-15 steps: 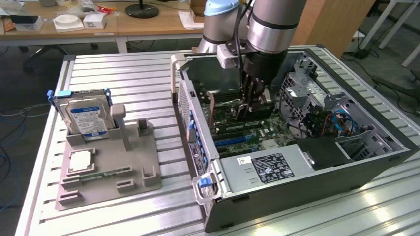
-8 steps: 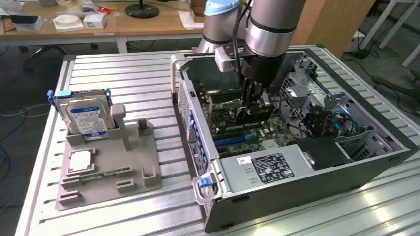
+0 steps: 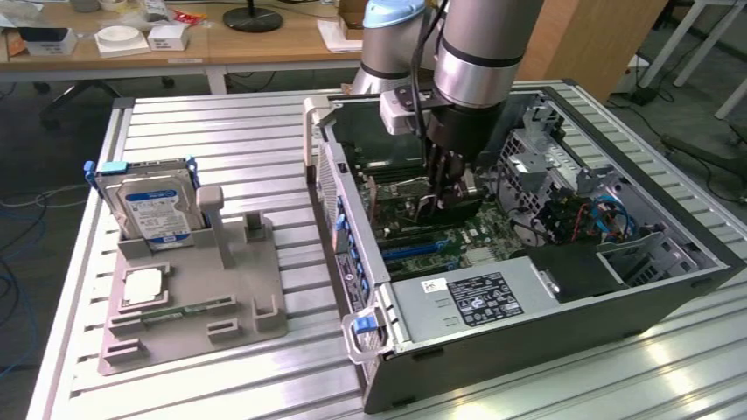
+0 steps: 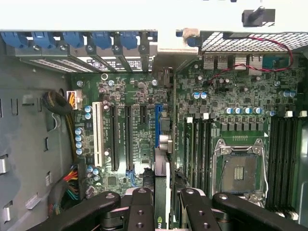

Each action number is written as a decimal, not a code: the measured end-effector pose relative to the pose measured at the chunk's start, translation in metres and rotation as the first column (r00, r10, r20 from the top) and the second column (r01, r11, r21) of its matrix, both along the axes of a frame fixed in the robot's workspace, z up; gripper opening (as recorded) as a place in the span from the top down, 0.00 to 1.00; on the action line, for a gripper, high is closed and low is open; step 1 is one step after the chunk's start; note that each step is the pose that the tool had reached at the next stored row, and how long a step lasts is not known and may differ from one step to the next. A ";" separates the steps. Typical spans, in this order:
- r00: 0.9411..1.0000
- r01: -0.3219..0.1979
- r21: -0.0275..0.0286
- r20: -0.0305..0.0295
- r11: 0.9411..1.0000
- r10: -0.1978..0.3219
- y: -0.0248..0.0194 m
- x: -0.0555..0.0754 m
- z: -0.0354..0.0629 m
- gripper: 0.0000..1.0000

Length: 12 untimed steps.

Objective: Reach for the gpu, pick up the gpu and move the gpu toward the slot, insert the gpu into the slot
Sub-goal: 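Insert the gpu into the slot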

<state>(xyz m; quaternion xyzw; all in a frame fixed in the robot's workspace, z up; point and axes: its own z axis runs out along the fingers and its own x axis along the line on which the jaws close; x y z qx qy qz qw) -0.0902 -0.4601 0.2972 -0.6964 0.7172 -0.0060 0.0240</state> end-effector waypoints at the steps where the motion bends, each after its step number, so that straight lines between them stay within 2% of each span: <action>1: 1.000 0.000 0.000 0.000 1.000 0.000 -0.0004 0.000 -0.0010 0.74; 12: 1.000 0.000 0.001 0.000 1.000 0.000 -0.0010 -0.005 -0.0103 0.74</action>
